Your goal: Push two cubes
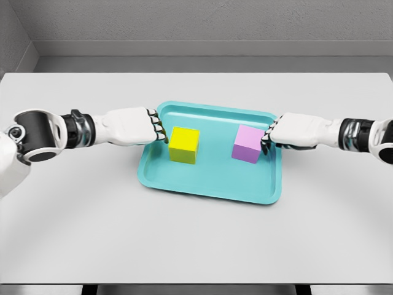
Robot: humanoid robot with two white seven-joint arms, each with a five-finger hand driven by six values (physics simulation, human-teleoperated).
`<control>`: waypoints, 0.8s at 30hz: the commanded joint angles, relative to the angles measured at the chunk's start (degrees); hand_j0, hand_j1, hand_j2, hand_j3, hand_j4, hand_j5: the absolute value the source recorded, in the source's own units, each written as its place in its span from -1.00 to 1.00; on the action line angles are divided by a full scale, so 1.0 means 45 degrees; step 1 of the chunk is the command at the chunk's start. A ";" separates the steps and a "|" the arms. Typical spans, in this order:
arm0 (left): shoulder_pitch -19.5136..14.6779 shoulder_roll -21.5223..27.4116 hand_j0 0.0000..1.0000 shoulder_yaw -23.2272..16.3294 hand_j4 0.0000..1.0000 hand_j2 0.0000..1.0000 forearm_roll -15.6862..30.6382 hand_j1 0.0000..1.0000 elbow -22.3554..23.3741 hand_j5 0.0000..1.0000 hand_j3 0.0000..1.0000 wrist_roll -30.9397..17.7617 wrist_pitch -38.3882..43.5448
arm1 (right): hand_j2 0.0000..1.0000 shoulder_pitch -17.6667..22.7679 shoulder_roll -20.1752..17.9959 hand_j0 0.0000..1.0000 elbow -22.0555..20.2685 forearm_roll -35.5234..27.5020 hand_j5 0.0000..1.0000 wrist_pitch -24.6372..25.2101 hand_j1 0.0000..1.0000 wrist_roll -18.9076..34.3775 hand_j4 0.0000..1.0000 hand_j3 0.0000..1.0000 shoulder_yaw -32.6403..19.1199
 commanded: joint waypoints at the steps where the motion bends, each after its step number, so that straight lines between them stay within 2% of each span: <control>1: 0.0000 -0.0136 0.61 0.0020 0.61 0.61 0.0028 0.61 -0.0005 0.61 0.61 -0.0106 0.0027 | 0.00 -0.0019 0.0161 0.00 0.0232 0.0132 0.00 -0.0068 0.00 0.0011 0.00 0.00 0.0024; 12: 0.0019 -0.0350 0.61 0.0020 0.61 0.61 0.0028 0.61 -0.0005 0.61 0.61 -0.0145 0.0027 | 0.00 -0.0078 -0.0034 0.00 0.0426 0.0112 0.00 -0.0068 0.00 0.0011 0.00 0.00 -0.0054; 24: -0.0019 -0.0565 0.61 0.0040 0.61 0.61 0.0009 0.61 -0.0005 0.61 0.61 -0.0321 0.0027 | 0.00 -0.0195 0.0181 0.00 0.0739 0.0132 0.00 -0.0068 0.00 0.0011 0.00 0.00 -0.0054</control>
